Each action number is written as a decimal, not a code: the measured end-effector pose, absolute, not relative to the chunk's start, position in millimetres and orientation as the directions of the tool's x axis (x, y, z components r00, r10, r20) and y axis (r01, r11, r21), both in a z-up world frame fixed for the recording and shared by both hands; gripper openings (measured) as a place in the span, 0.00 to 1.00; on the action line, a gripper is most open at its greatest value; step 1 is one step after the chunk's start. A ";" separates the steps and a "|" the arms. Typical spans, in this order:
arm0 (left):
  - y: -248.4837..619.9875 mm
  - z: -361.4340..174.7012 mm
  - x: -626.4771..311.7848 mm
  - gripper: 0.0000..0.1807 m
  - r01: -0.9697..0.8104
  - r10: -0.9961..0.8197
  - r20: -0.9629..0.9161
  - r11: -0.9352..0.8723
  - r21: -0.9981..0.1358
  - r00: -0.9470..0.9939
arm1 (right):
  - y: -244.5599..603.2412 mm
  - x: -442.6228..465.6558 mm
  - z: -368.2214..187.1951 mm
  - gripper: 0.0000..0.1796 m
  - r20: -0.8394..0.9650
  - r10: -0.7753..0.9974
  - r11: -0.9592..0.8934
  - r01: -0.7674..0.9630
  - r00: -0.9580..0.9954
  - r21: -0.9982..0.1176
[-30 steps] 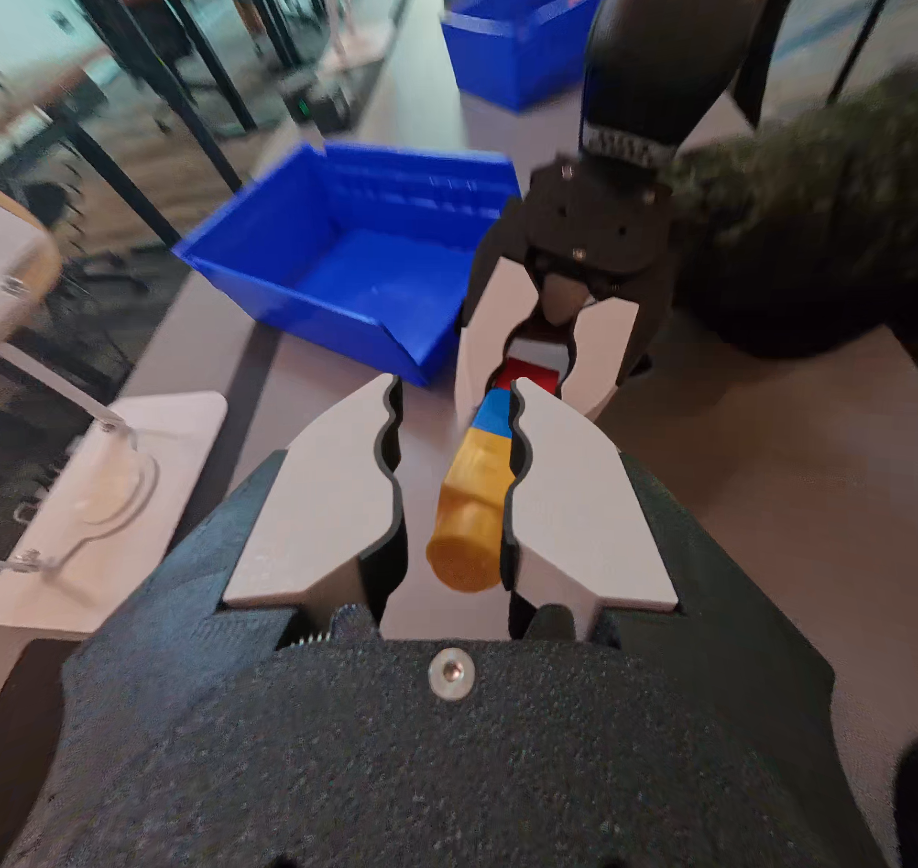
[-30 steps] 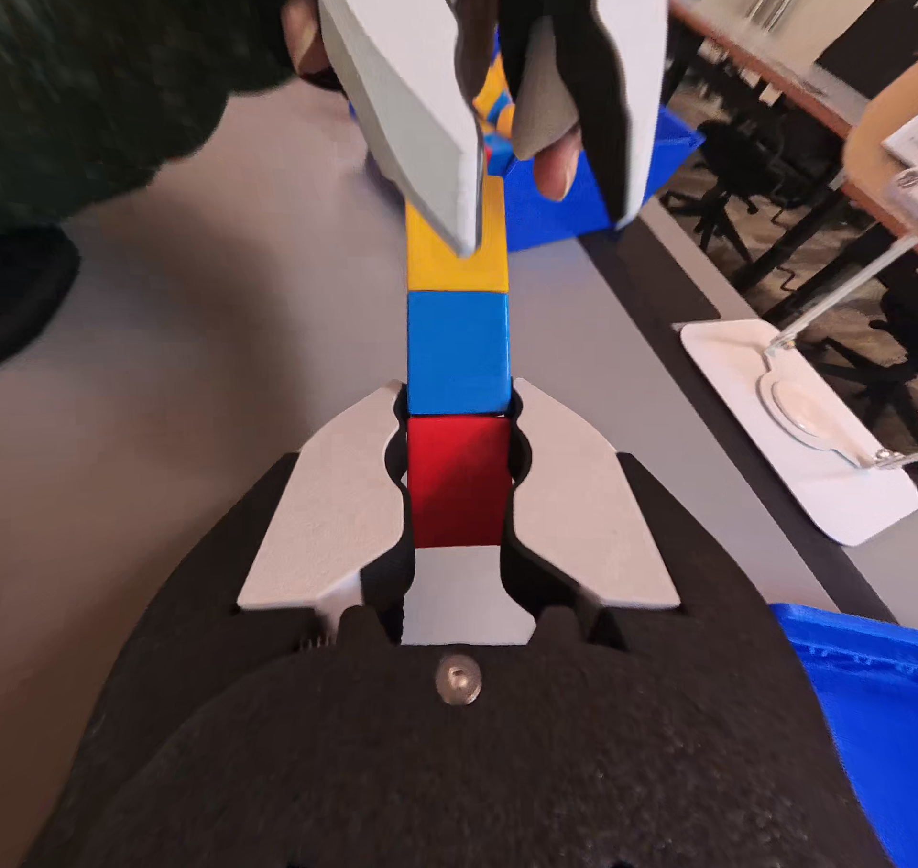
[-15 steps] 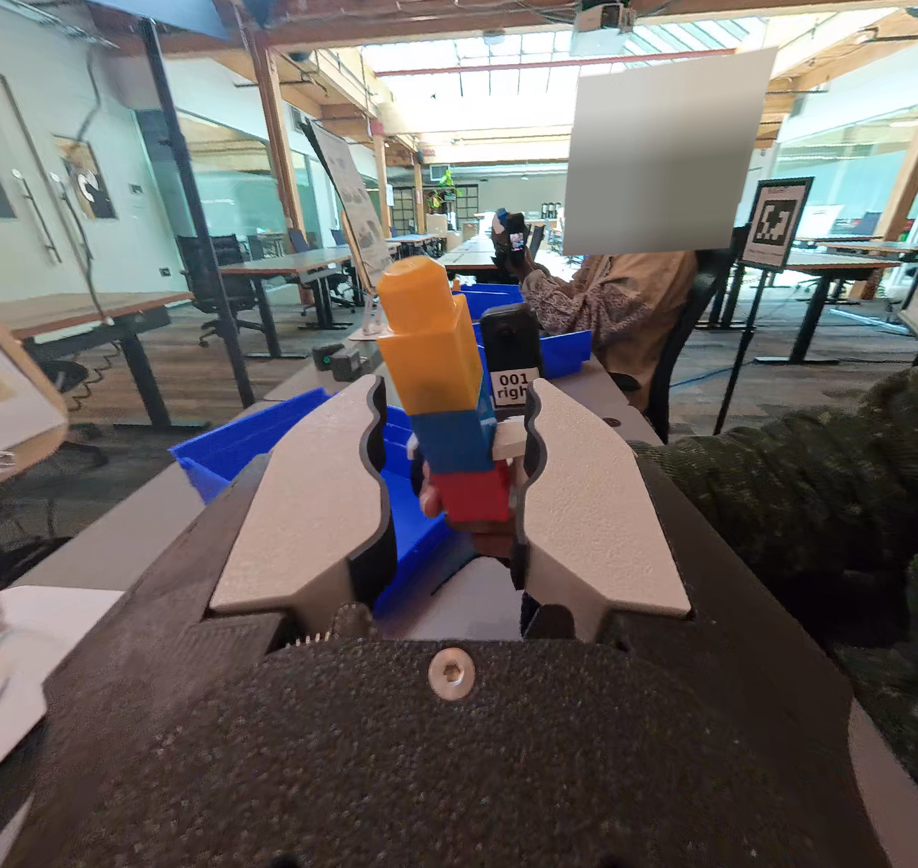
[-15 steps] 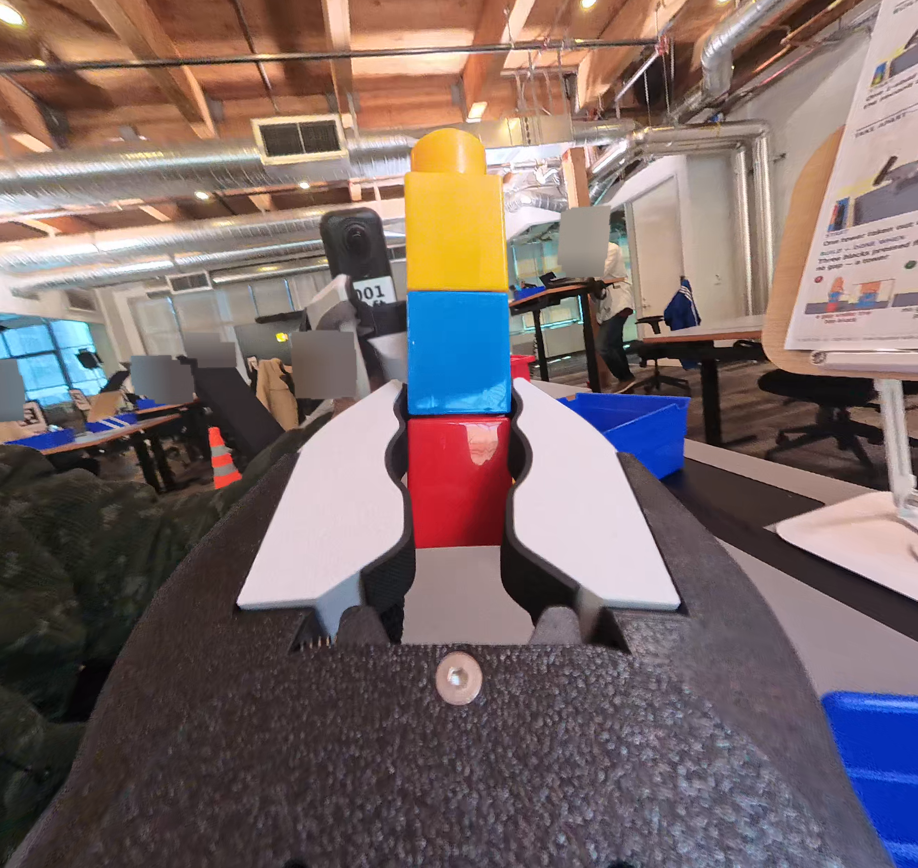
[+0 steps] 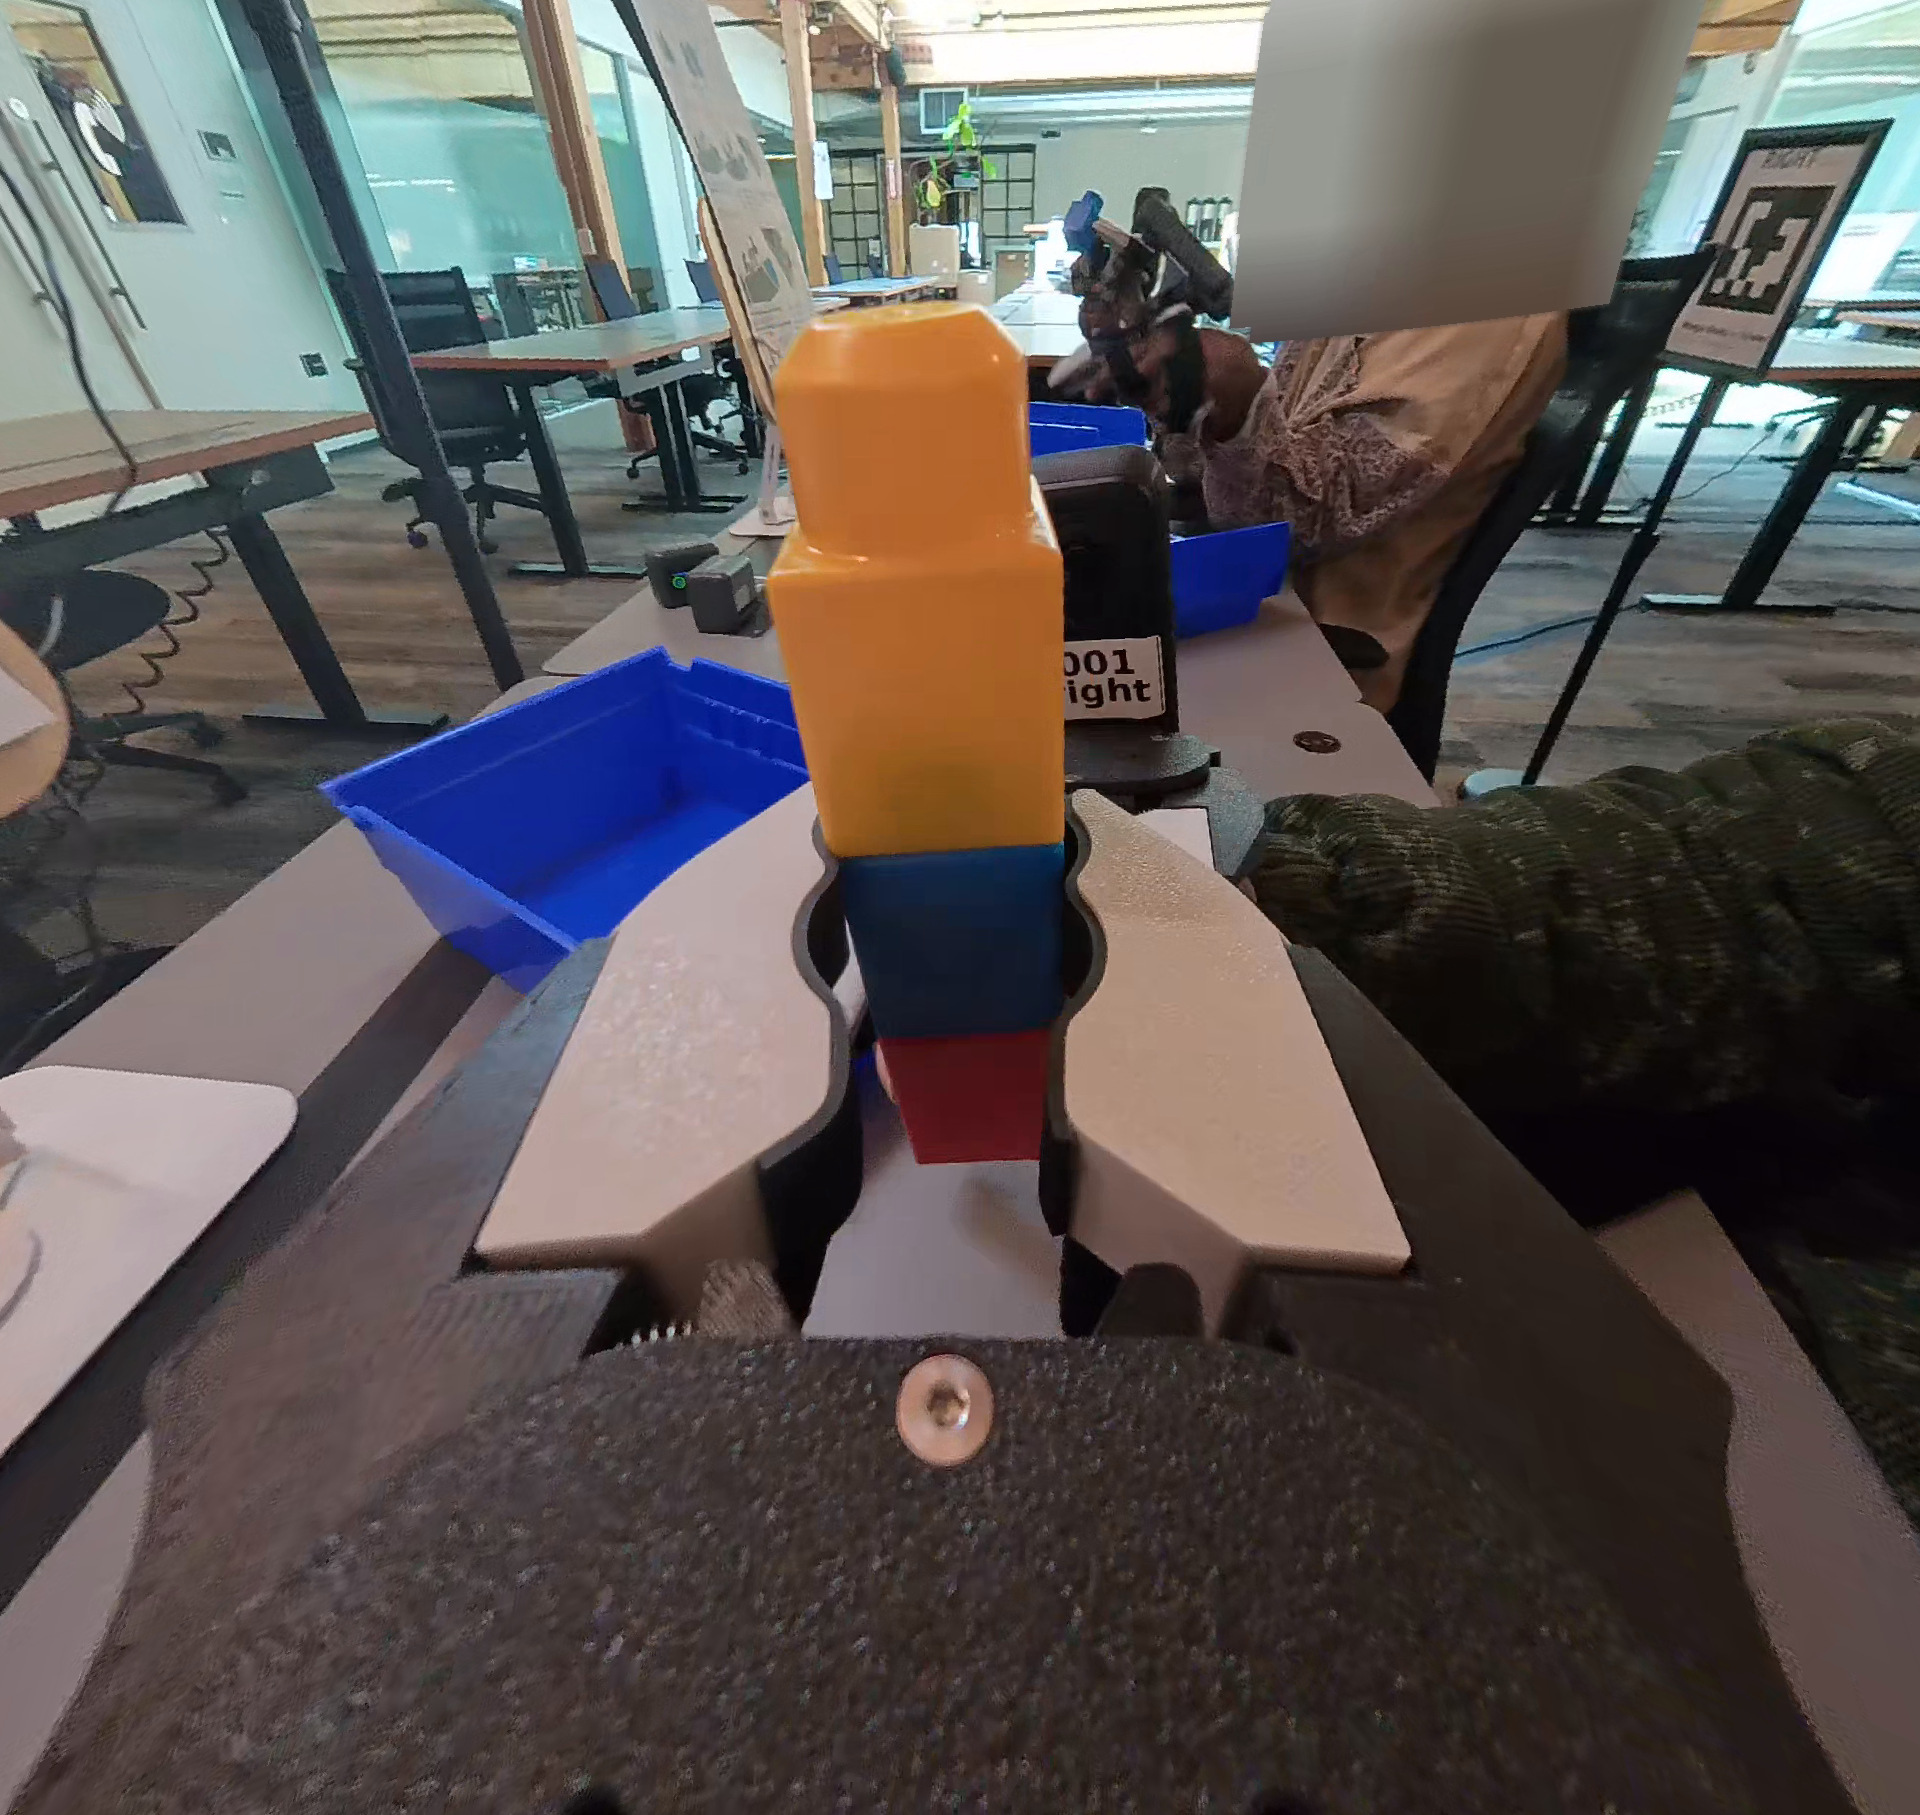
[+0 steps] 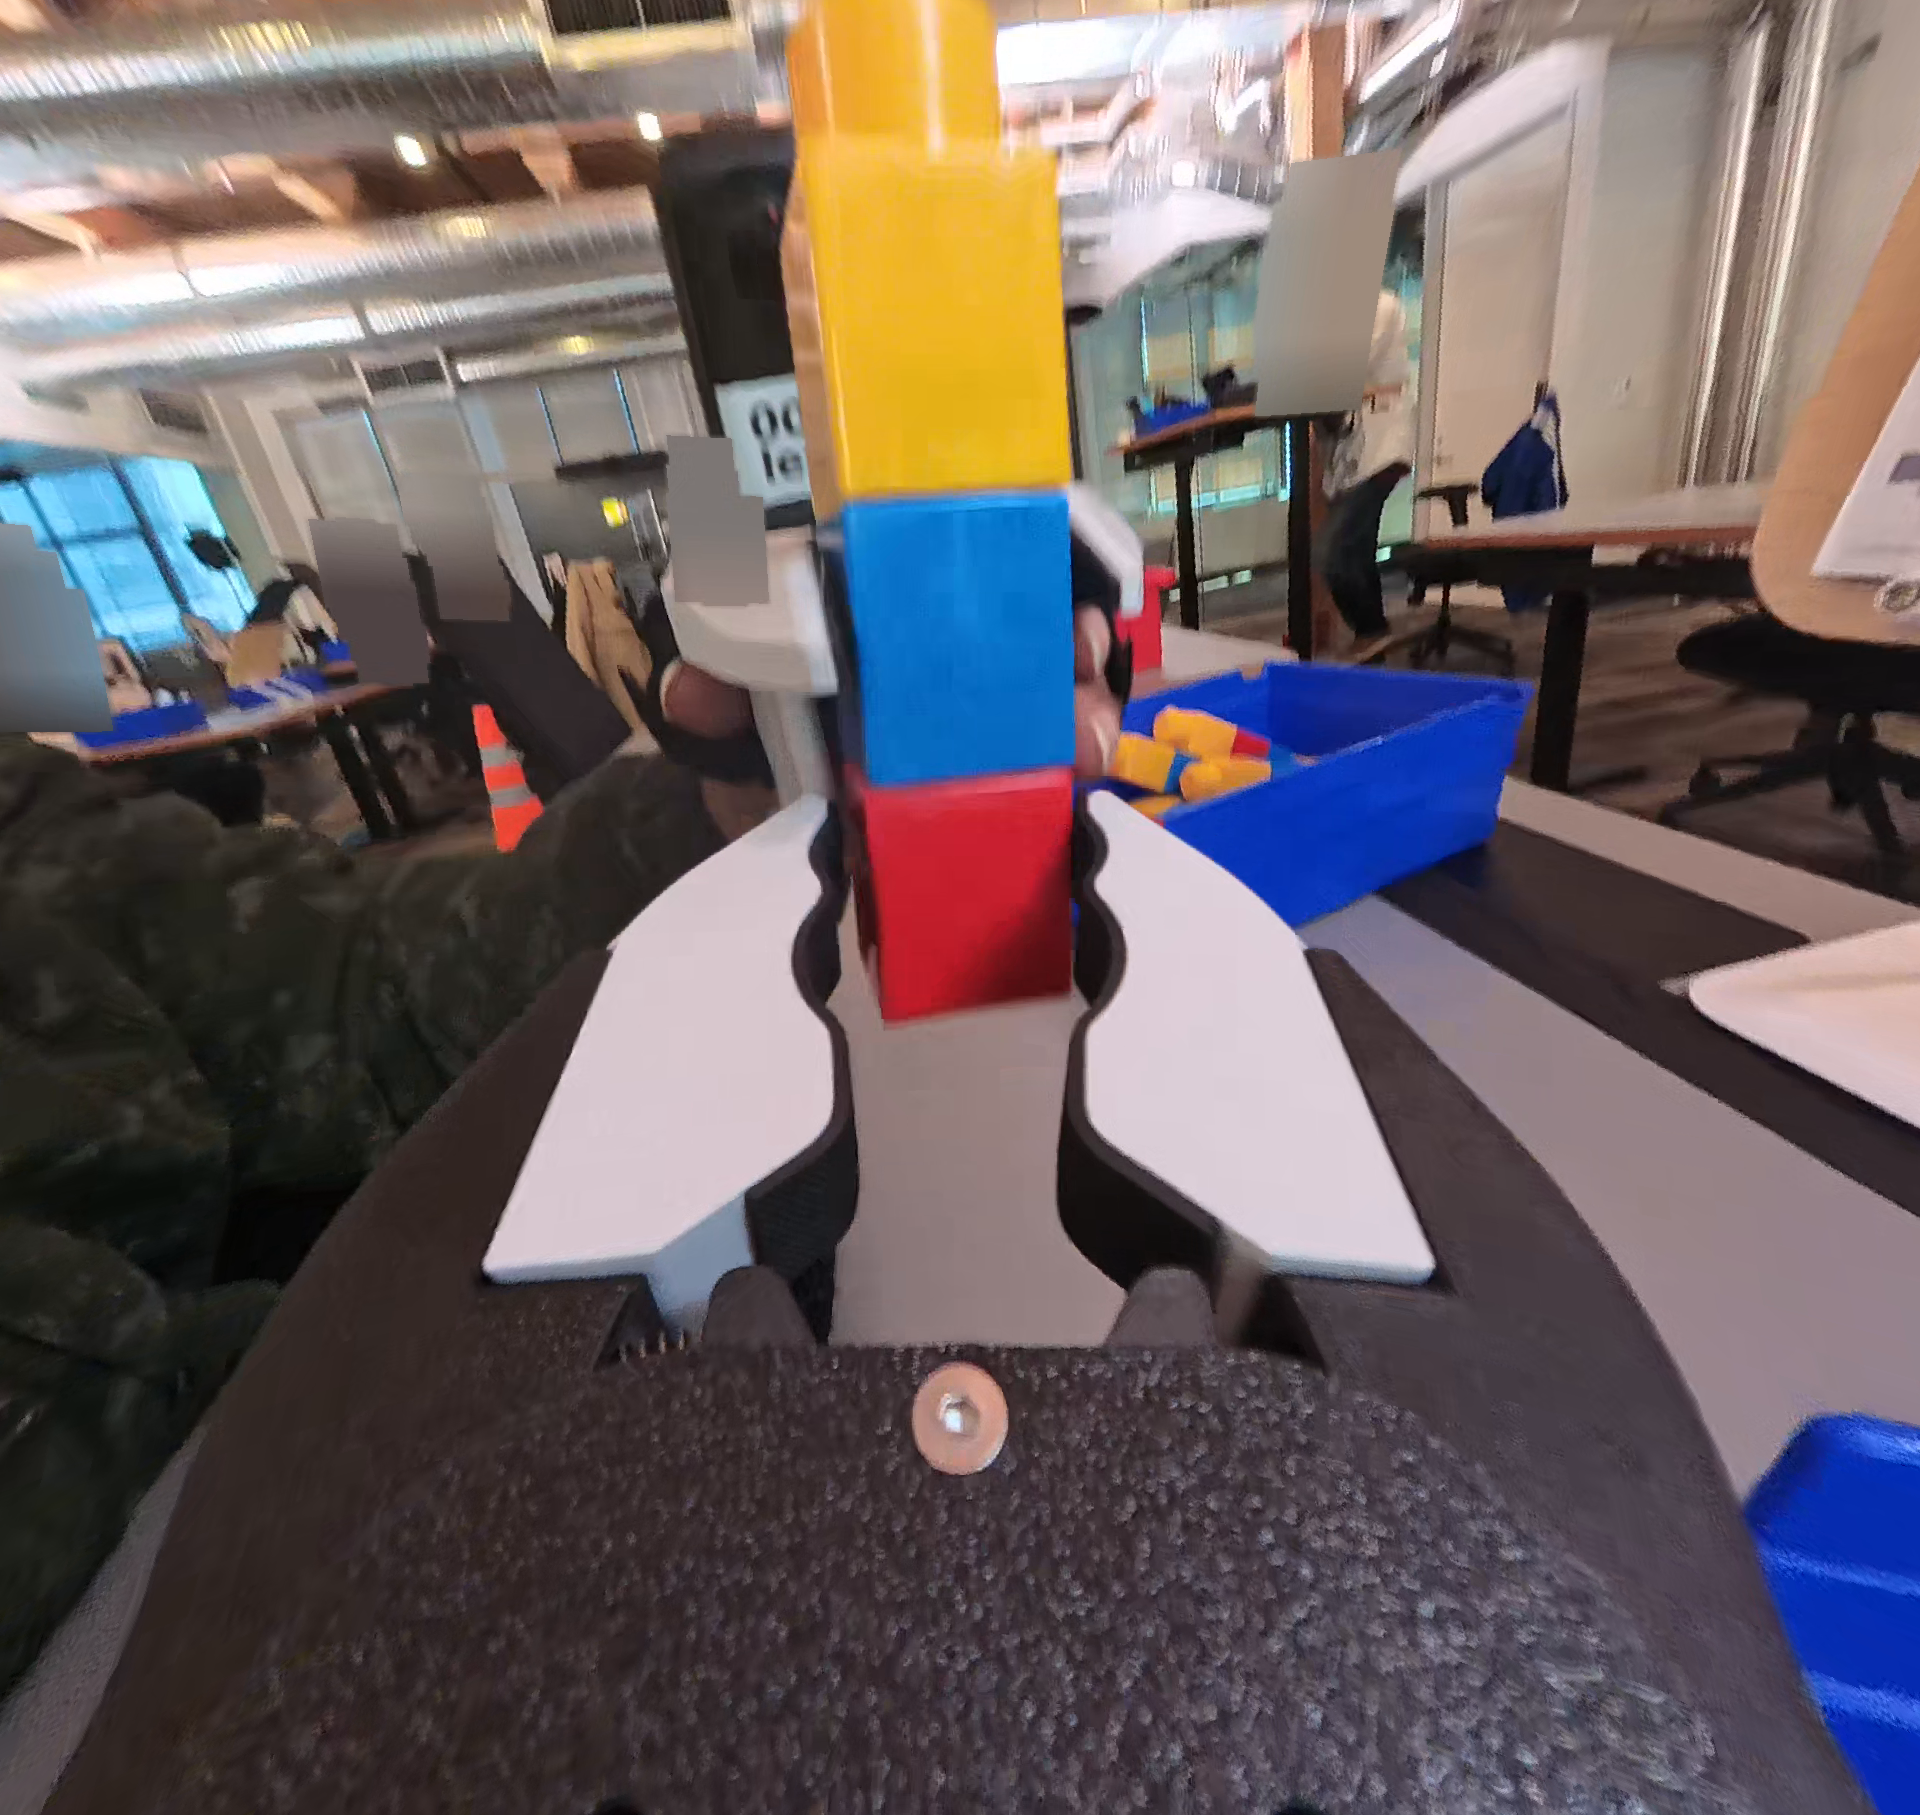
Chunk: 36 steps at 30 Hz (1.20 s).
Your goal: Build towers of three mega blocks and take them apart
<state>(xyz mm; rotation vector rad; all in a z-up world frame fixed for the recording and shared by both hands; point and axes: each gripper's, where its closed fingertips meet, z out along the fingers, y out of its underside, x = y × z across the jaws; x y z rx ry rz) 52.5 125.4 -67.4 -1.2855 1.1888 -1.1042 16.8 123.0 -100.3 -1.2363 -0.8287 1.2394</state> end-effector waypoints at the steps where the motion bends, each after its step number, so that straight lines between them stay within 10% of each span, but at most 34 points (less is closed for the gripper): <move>1: 127.7 -66.1 47.5 0.21 -0.069 -0.995 -0.026 0.019 -0.997 0.101 | 123.7 16.2 -104.7 0.25 -0.151 0.969 -0.112 -0.195 0.198 -0.974; 10: 164.2 -149.8 13.7 0.20 -0.643 -0.896 -0.419 0.233 -0.729 0.150 | 145.0 33.2 -105.5 0.37 -0.062 0.923 -0.030 -0.089 0.379 -0.996; 16: 175.7 -185.1 20.7 0.20 -0.792 -0.837 -0.538 0.259 -0.553 0.102 | 156.0 24.2 -134.7 0.27 0.016 0.880 -0.034 0.096 0.475 -0.995; 24: 162.8 -170.2 12.4 0.20 -0.672 -0.904 -0.422 0.274 -0.688 0.064 | 149.1 19.2 -121.8 0.26 -0.018 0.882 -0.058 0.071 0.470 -0.996; 27: 191.0 -203.6 -33.9 0.20 -0.820 -0.907 -0.405 0.143 -0.554 0.115 | 148.2 31.3 -91.8 0.26 -0.066 0.873 -0.031 -0.082 0.483 -0.996; 29: 200.9 -195.2 -41.9 0.20 -0.715 -0.928 -0.312 0.074 -0.695 0.206 | 146.8 46.9 -73.8 0.26 -0.031 0.851 0.022 -0.094 0.524 -0.995; 36: 190.0 -129.5 -43.6 0.20 -0.340 -0.967 -0.104 0.020 -0.940 0.231 | 126.8 15.0 -219.9 0.26 -0.064 0.916 -0.308 0.592 0.396 -0.745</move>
